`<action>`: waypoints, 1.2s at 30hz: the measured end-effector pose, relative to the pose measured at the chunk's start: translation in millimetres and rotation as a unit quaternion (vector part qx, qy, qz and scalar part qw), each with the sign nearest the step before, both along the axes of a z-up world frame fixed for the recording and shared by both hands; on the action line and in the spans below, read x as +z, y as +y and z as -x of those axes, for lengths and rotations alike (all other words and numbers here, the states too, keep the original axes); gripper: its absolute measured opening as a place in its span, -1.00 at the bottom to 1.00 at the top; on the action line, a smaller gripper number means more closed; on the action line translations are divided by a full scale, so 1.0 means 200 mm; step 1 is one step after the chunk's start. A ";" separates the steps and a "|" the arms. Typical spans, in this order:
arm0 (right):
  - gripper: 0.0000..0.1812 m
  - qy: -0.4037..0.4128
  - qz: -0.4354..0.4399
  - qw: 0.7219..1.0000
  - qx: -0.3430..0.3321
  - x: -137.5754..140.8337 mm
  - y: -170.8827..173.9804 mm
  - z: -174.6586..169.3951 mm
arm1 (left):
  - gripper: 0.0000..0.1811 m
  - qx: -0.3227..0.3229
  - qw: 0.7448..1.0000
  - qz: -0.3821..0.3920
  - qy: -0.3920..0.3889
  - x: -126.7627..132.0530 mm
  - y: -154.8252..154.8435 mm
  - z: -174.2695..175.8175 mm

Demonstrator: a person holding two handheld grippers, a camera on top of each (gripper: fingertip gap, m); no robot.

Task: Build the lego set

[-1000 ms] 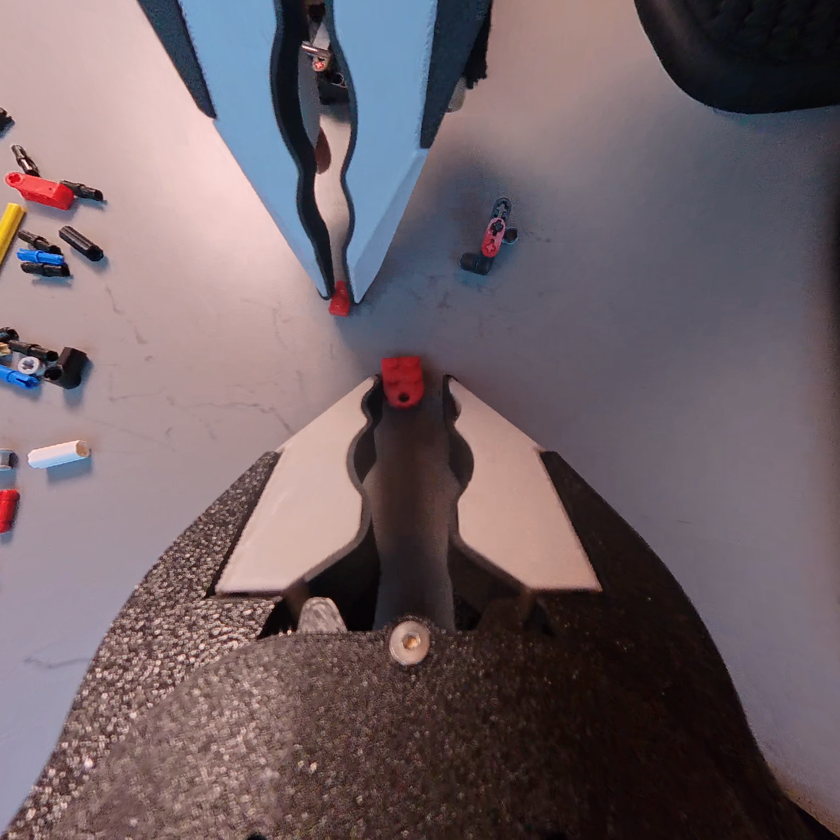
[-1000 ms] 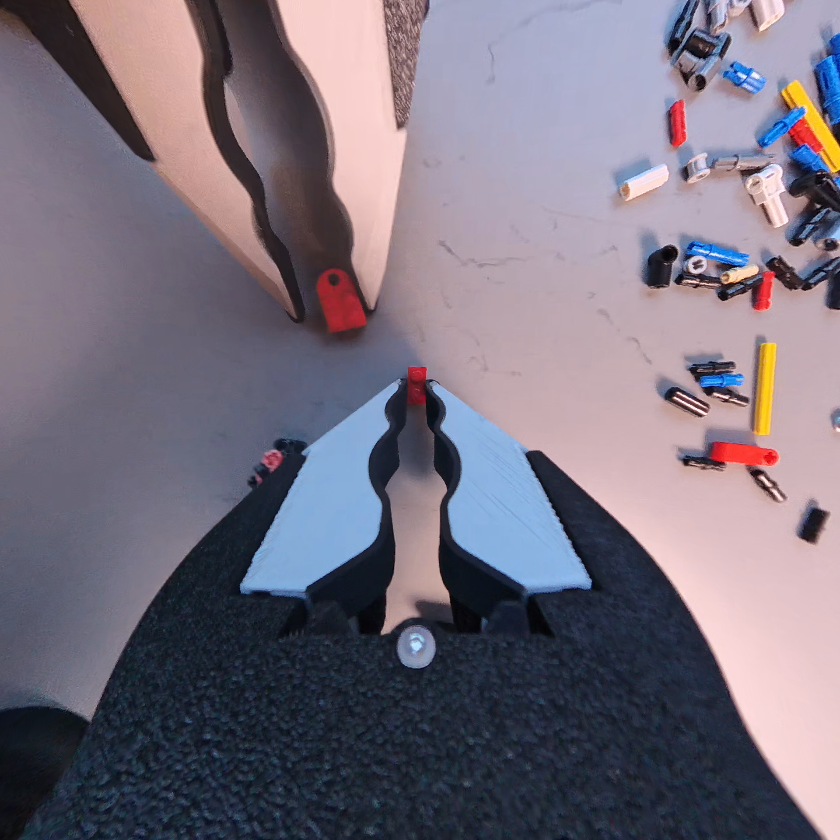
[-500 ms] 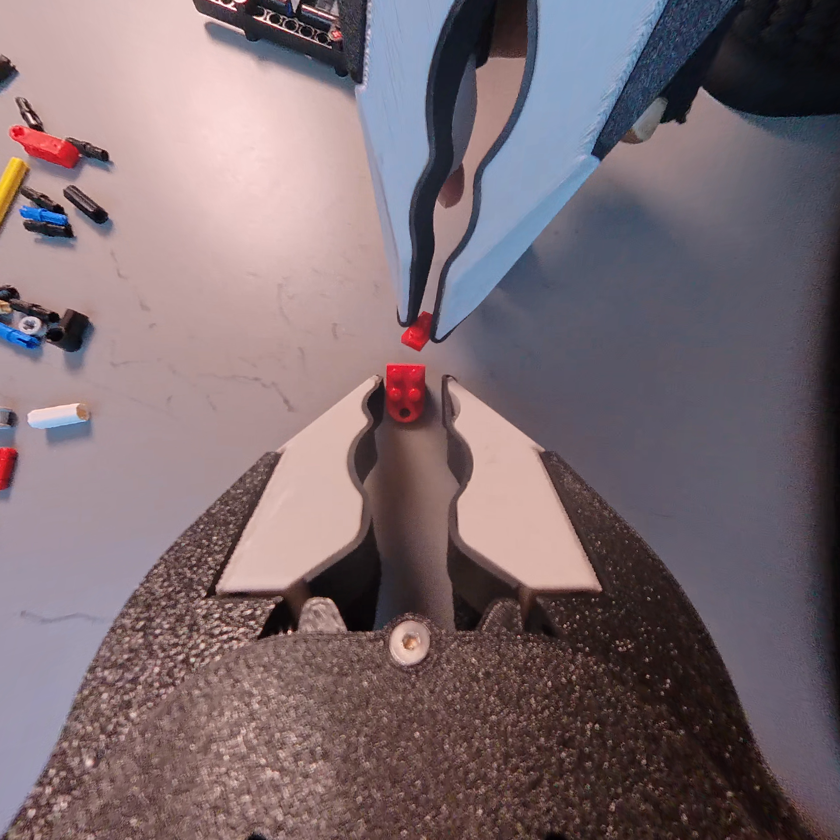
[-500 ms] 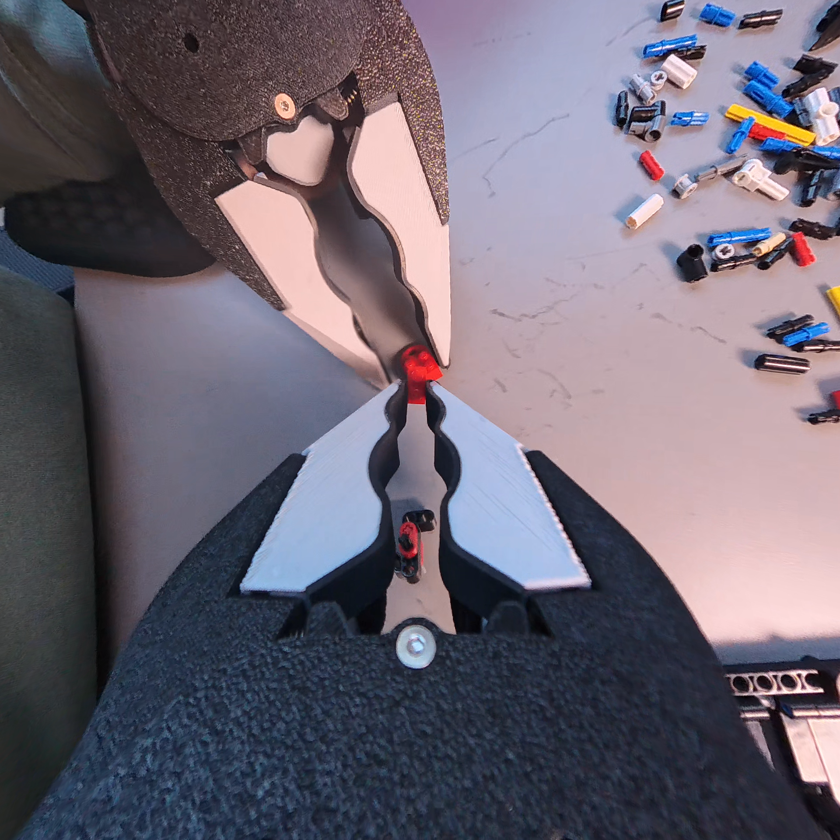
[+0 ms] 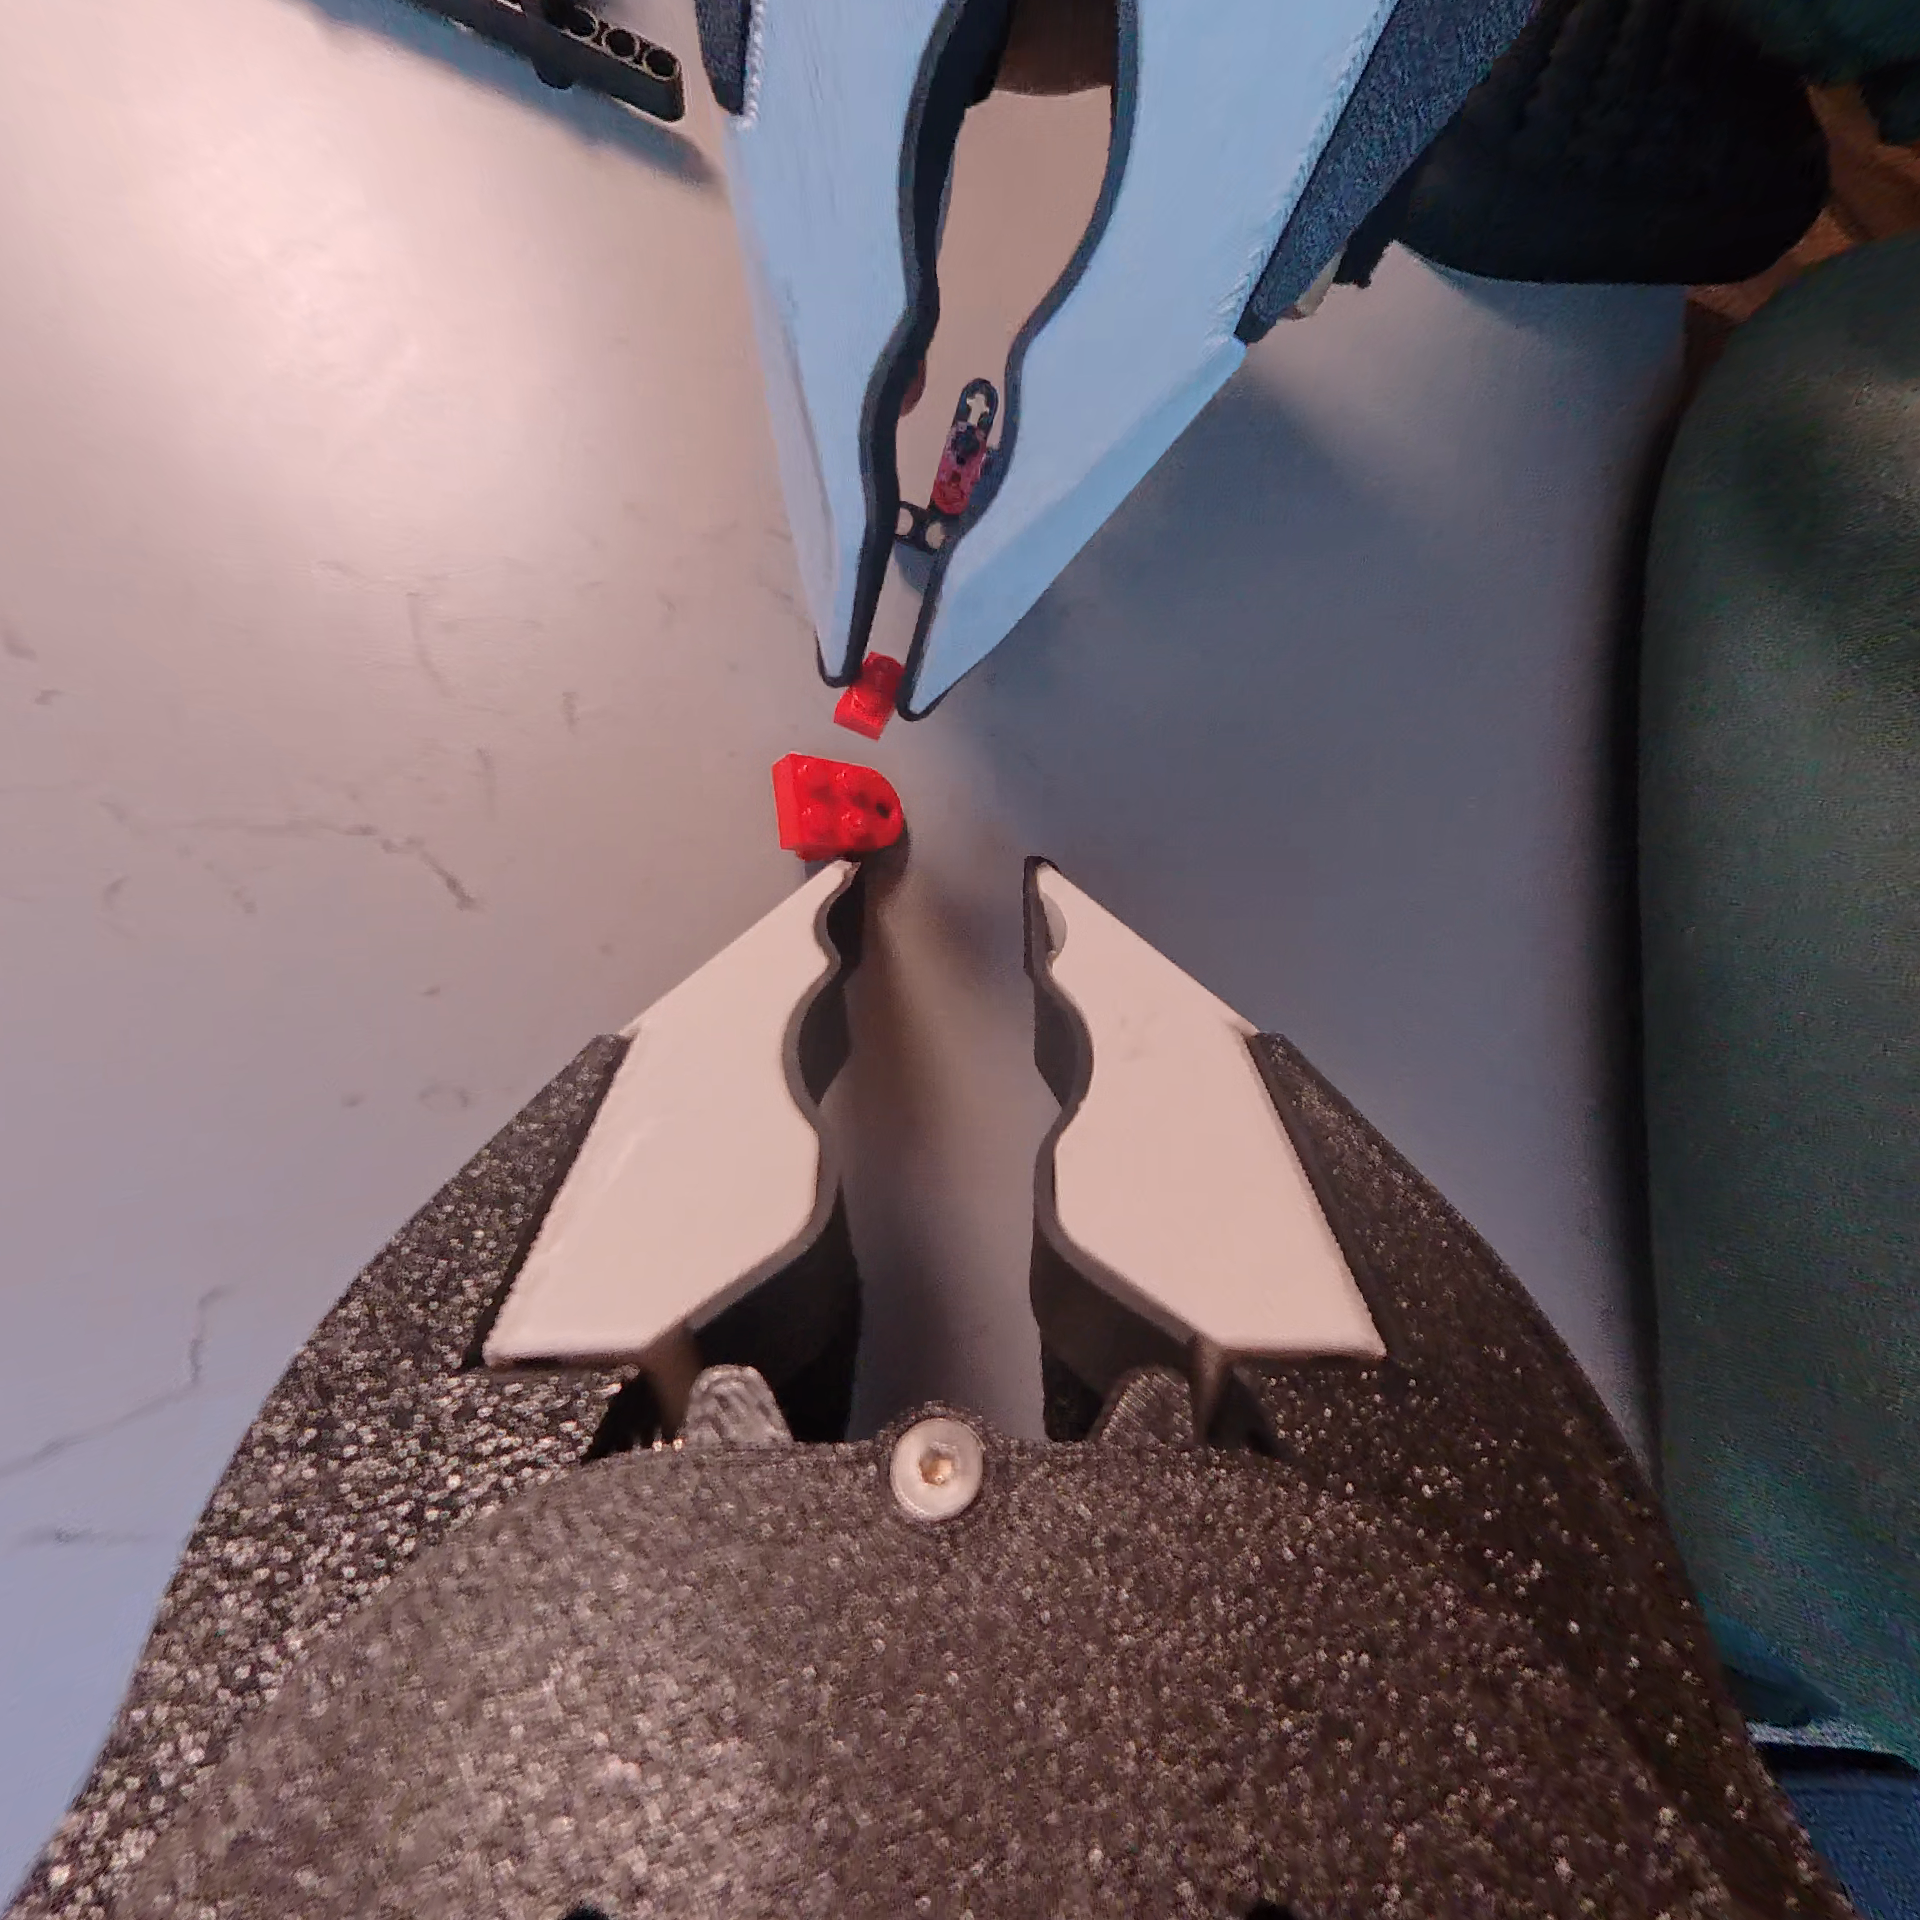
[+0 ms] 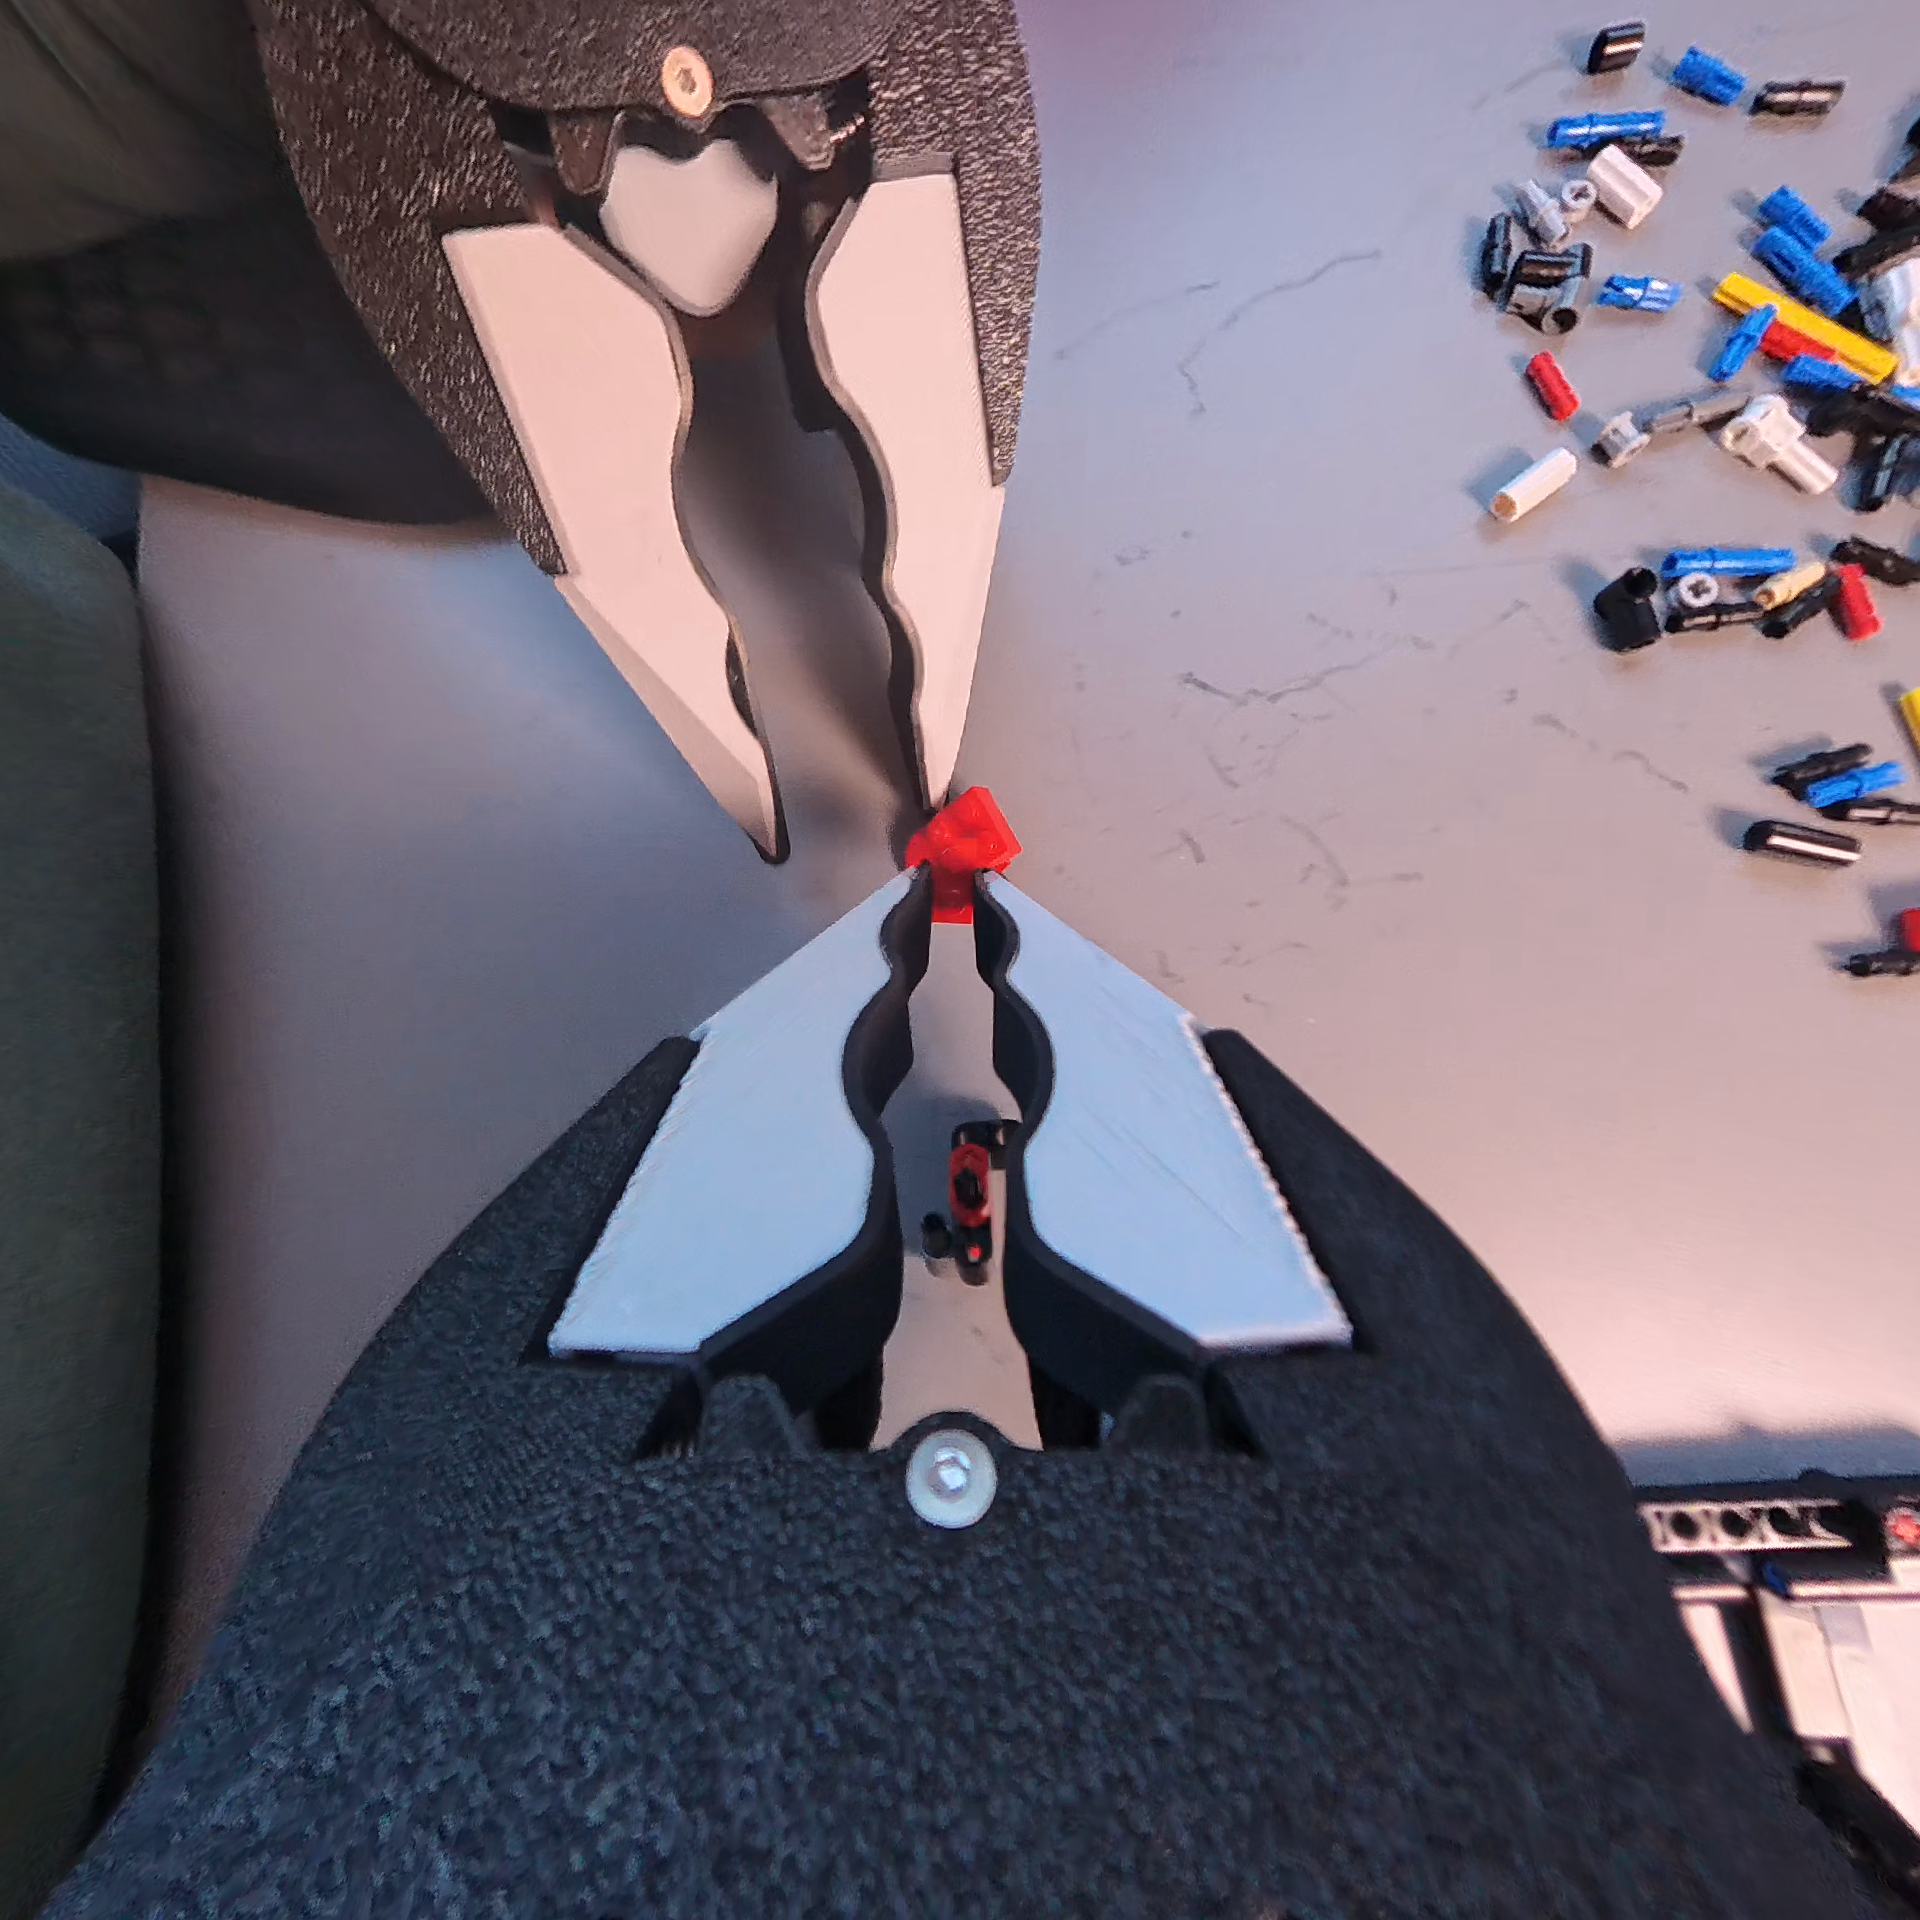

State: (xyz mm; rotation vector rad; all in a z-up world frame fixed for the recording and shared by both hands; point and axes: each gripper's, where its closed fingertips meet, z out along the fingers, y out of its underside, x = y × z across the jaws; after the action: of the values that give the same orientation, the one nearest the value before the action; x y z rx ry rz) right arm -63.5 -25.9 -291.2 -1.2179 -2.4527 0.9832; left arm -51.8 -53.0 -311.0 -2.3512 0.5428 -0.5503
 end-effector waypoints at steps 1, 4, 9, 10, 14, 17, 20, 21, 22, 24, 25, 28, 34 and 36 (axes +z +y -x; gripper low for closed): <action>-0.92 0.006 -0.014 1.000 0.012 0.00 0.00 0.00 | -0.66 0.002 1.000 0.000 0.001 0.00 0.00 0.01; -0.92 0.043 -0.067 0.995 0.056 0.00 -0.01 0.02 | -0.66 0.011 1.000 -0.003 0.006 0.00 0.00 0.05; -0.92 0.102 -0.155 0.972 0.148 -0.01 -0.04 0.05 | -0.66 0.015 0.999 -0.030 0.021 0.00 0.03 0.09; -0.92 0.098 -0.157 0.971 0.154 -0.02 -0.04 0.05 | -0.66 0.016 0.999 -0.034 0.019 0.01 0.04 0.09; -0.92 0.084 -0.171 0.966 0.173 -0.05 -0.03 0.06 | -0.66 0.018 0.999 -0.041 0.020 0.01 0.06 0.08; -0.92 0.082 -0.176 0.964 0.181 -0.06 -0.03 0.06 | -0.68 0.026 0.999 -0.044 0.000 0.03 0.06 0.09; -0.92 0.085 -0.181 0.962 0.188 -0.06 -0.03 0.06 | -0.73 0.047 0.997 -0.035 -0.052 0.07 0.07 0.11; -0.92 0.086 -0.182 0.961 0.189 -0.06 -0.03 0.06 | -0.73 0.053 0.996 -0.025 -0.073 0.08 0.06 0.11; -0.92 0.088 -0.184 0.961 0.189 -0.06 -0.03 0.07 | -0.74 0.062 0.994 -0.017 -0.087 0.08 0.07 0.12; -0.92 0.093 -0.184 0.960 0.190 -0.06 -0.04 0.07 | -0.74 0.070 0.992 -0.005 -0.102 0.07 0.07 0.12; -0.92 0.094 -0.183 0.960 0.190 -0.06 -0.04 0.07 | -0.75 0.070 0.992 0.000 -0.108 0.07 0.07 0.12; -0.92 0.096 -0.174 0.962 0.189 -0.04 -0.05 0.08 | -0.77 0.075 0.991 0.010 -0.111 0.06 0.08 0.12; -0.92 0.088 -0.174 0.961 0.194 -0.06 -0.04 0.07 | -0.81 0.077 0.987 0.027 -0.137 0.05 0.09 0.11; -0.92 0.088 -0.177 0.961 0.195 -0.06 -0.03 0.08 | -0.84 0.076 0.986 0.032 -0.145 0.05 0.10 0.10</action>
State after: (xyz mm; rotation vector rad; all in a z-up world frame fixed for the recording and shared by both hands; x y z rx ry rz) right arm -78.8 -32.8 -303.2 -0.5213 -2.6224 0.6560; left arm -72.0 -33.7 -301.8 -2.2936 0.2125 -0.8299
